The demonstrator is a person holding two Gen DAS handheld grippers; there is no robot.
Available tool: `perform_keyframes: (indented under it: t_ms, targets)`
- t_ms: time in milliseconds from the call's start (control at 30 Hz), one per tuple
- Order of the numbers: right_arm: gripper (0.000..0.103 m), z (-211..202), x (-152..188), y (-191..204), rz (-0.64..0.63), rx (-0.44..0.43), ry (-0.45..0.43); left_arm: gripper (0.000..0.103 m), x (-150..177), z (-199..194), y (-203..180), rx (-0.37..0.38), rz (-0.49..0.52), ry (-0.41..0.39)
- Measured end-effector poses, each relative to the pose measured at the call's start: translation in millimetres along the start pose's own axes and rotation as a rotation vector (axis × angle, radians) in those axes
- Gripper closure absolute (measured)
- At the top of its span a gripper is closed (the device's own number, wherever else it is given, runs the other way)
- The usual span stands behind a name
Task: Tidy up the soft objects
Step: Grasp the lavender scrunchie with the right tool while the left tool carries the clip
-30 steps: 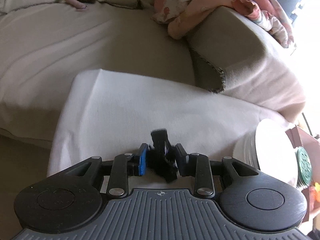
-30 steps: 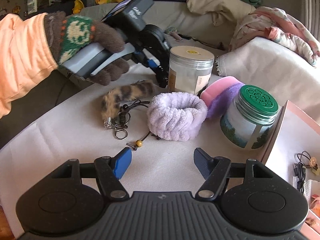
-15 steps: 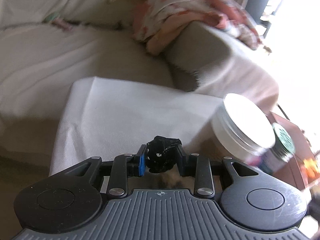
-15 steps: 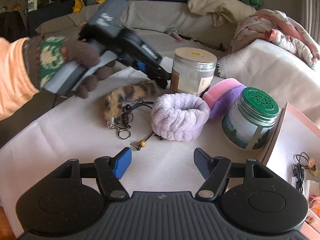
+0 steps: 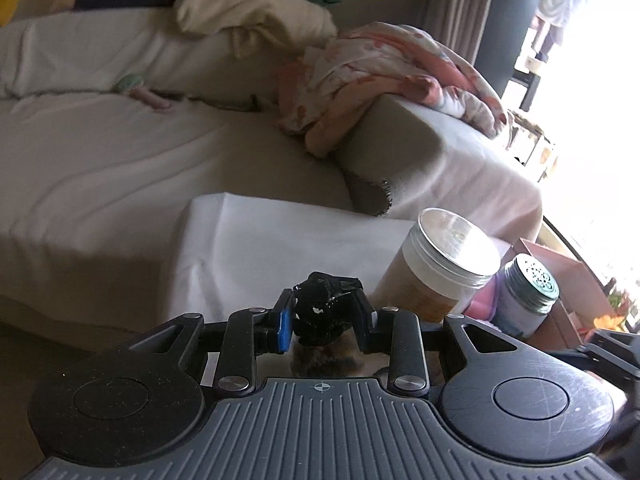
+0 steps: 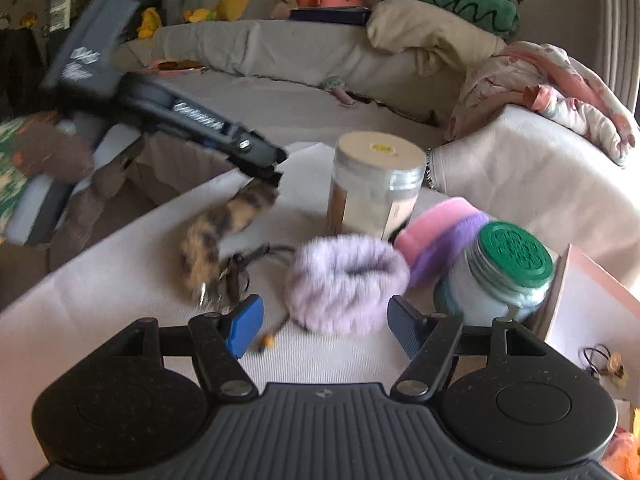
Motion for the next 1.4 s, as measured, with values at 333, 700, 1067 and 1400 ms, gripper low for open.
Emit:
perform_keyframes:
  t_ms: [333, 700, 1067, 1400]
  targets:
    - [0.063, 34, -11, -7, 0.030, 0.028, 0.095, 0.070, 6, 3, 10, 0.020, -0.089, 0.015]
    - [0.083, -72, -59, -67, -0.004, 0.132, -0.162, 0.070, -83, -11, -60, 0.085, -0.040, -0.165]
    - [0.083, -151, 6, -178, 0.099, 0.440, -0.228, 0.070, -63, 24, -234, 0.350, 0.083, 0.024]
    - [0.082, -138, 101, -193, 0.244, 0.378, -0.130, 0.070, 8, 91, -312, 0.362, 0.156, 0.297]
Point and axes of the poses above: each gripper's, at about its wrist camera, not at the fingertips, and z roughly the way its jaws point, y to its left, x to its underside, the point moved 5 cm from there along z, roughly the way its jaws point, and after that the axes turned 14 degrees about -z, right-handed, at the moved point
